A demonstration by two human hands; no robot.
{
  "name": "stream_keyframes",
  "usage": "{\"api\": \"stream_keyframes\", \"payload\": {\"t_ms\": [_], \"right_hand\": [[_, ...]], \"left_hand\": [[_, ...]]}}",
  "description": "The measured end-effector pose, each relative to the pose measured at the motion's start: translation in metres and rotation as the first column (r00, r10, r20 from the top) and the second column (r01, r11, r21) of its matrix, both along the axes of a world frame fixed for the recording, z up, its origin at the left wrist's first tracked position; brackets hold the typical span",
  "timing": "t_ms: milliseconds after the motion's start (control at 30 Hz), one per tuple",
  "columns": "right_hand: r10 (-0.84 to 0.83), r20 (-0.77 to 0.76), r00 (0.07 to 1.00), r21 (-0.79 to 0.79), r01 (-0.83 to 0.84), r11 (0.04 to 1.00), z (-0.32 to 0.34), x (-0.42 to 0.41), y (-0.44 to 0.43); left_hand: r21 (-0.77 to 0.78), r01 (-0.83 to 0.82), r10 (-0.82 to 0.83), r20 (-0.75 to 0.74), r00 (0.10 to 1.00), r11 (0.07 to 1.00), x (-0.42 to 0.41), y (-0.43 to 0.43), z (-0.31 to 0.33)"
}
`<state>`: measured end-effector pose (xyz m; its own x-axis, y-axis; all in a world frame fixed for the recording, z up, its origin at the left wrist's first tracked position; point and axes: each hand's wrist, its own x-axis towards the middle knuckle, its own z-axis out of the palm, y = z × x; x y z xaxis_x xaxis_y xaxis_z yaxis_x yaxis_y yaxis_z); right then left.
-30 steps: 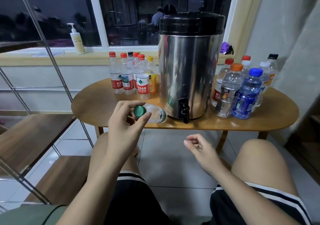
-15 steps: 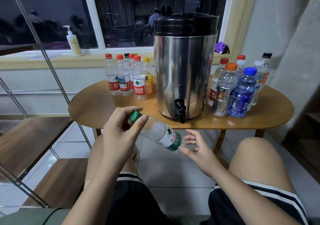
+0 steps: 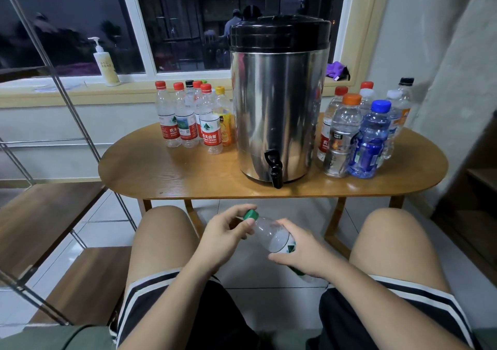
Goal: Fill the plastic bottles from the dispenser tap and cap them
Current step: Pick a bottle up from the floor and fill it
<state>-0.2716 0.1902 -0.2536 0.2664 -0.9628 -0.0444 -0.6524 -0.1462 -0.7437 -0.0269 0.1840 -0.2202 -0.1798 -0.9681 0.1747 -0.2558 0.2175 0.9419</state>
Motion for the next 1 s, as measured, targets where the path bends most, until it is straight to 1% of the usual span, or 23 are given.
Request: {"api": "stream_keyframes", "payload": {"t_ms": [67,133,200,267,333,367,400,467,533,567,633,733,833,933,1000], "right_hand": [[-0.004,-0.035,0.999,-0.028,0.003,1.000,0.001,-0.002,0.000],[-0.009,-0.083,0.997,-0.067,0.003,0.998,0.002,0.000,0.001],[-0.024,-0.124,0.992,-0.115,0.010,0.993,0.001,0.001,0.002],[-0.031,-0.169,0.985,-0.145,0.006,0.989,0.000,0.000,0.003],[-0.028,-0.192,0.981,-0.142,0.001,0.990,0.000,-0.003,0.003],[-0.034,-0.194,0.980,-0.140,0.006,0.990,0.000,-0.004,0.003],[-0.045,-0.188,0.981,-0.142,0.018,0.990,0.000,-0.006,0.002],[-0.075,-0.163,0.984,-0.145,0.052,0.988,0.000,-0.008,0.000],[-0.086,-0.151,0.985,-0.140,0.065,0.988,0.000,-0.008,0.000],[-0.081,-0.153,0.985,-0.136,0.060,0.989,0.000,-0.009,0.000],[-0.062,-0.163,0.985,-0.125,0.042,0.991,-0.001,-0.009,0.000],[-0.038,-0.177,0.983,-0.121,0.017,0.993,-0.002,-0.008,0.001],[-0.030,-0.196,0.980,-0.141,0.002,0.990,-0.004,-0.005,0.002],[-0.038,-0.191,0.981,-0.143,0.011,0.990,-0.005,-0.005,0.000],[-0.050,-0.181,0.982,-0.124,0.028,0.992,-0.007,-0.005,0.001]], "left_hand": [[-0.017,-0.027,0.027,0.043,0.999,0.999,0.002,0.001,-0.002],[-0.012,-0.053,0.054,0.045,0.998,0.999,0.002,0.003,-0.003],[-0.010,-0.112,0.113,0.091,0.989,0.994,0.000,0.006,-0.002],[-0.015,-0.181,0.180,0.204,0.962,0.983,-0.002,0.005,-0.006],[-0.025,-0.219,0.214,0.356,0.910,0.975,-0.001,0.002,-0.012],[-0.035,-0.224,0.219,0.396,0.892,0.974,-0.001,0.001,-0.014],[-0.048,-0.217,0.218,0.387,0.896,0.975,-0.002,0.000,-0.016],[-0.078,-0.166,0.181,0.278,0.943,0.983,-0.003,0.001,-0.015],[-0.122,-0.054,0.076,0.187,0.979,0.991,-0.003,0.001,-0.013],[-0.152,-0.006,0.032,0.170,0.985,0.988,-0.002,0.001,-0.013],[-0.187,0.022,0.014,0.188,0.982,0.982,0.000,-0.002,-0.016],[-0.181,-0.015,0.056,0.222,0.973,0.983,0.000,-0.004,-0.019],[-0.163,-0.124,0.163,0.254,0.953,0.979,-0.004,-0.004,-0.022],[-0.065,-0.256,0.264,0.240,0.934,0.965,-0.007,-0.001,-0.022],[-0.041,-0.280,0.282,0.216,0.935,0.959,-0.009,0.002,-0.022]]}}
